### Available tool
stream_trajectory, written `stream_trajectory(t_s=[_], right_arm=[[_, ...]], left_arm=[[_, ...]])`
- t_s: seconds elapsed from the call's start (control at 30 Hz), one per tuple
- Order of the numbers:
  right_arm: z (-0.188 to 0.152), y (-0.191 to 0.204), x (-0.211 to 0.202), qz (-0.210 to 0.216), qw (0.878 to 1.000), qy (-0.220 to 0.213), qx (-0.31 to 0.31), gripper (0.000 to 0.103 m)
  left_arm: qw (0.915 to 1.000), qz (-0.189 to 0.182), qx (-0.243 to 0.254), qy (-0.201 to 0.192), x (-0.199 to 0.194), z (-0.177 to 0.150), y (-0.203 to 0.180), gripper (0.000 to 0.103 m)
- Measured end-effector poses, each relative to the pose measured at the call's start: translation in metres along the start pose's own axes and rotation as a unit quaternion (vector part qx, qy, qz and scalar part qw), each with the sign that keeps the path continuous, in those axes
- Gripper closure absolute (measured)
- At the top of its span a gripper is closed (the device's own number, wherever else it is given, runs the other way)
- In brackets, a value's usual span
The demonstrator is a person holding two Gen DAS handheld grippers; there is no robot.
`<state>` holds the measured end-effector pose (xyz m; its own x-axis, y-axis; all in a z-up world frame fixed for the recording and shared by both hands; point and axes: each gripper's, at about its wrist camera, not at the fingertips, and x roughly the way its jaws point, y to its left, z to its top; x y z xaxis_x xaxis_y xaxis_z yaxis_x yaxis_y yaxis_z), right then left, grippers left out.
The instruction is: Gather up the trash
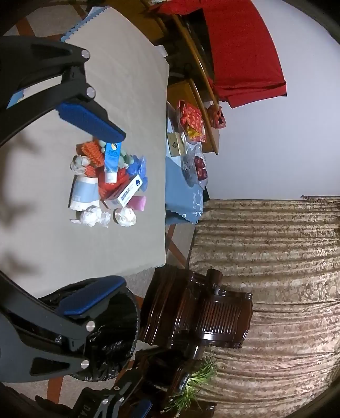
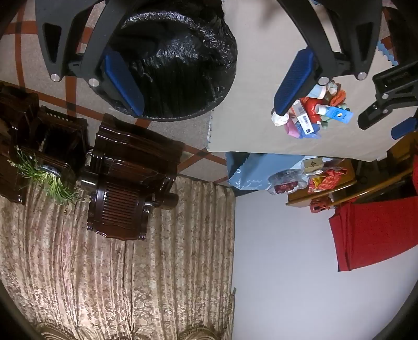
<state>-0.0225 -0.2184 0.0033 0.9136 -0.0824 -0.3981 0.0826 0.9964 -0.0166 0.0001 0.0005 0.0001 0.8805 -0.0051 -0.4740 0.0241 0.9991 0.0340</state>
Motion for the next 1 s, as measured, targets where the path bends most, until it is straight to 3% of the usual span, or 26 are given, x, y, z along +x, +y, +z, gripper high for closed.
stream_trajectory(t_s=[1.0], right_arm=[[-0.004,0.004,0.011,-0.001,1.000,0.011,-0.001,0.006]], left_arm=[[1.0000,0.000,0.001,0.004,0.001,0.000,0.000,0.005]])
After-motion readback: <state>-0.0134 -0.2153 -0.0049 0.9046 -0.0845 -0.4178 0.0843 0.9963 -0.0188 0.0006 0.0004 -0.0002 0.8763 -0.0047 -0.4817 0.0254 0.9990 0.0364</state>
